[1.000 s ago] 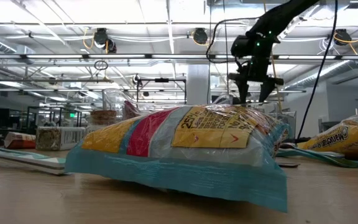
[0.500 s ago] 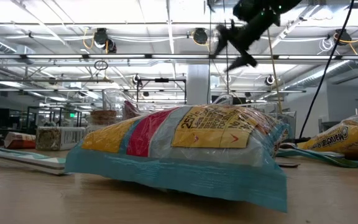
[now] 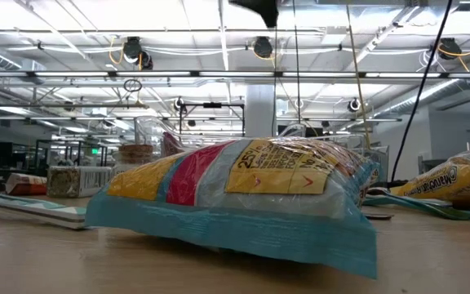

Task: Pick & Place Food Item
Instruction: Put the green seasoning bottle into the top right transparent bin

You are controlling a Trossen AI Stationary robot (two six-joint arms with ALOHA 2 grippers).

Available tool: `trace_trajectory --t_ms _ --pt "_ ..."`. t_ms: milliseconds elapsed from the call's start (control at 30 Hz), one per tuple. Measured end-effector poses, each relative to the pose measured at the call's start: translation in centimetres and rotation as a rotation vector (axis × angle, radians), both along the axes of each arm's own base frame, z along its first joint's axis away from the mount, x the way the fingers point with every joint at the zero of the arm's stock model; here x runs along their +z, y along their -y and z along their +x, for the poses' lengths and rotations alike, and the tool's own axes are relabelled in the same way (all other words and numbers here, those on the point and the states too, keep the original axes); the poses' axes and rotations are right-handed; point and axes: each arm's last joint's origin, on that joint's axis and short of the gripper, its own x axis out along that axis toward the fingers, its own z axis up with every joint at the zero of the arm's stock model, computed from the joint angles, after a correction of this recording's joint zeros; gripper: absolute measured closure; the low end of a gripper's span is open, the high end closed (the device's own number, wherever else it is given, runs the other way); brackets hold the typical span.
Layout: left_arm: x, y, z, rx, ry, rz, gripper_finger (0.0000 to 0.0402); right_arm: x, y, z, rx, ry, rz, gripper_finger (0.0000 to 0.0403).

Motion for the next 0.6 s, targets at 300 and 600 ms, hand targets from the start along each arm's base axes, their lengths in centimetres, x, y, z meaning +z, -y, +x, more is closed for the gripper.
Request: trace_trajectory --t_ms 300,600 --pt "0.0 0.0 0.0 0.000 0.000 0.000 0.0078 0.8 -5.2 1.0 -0.011 0.094 -0.153 0.0090" --pt "0.0 0.0 0.0 0.000 0.000 0.000 0.0078 0.2 -6.8 1.1 0.044 0.032 -0.121 0.0090"
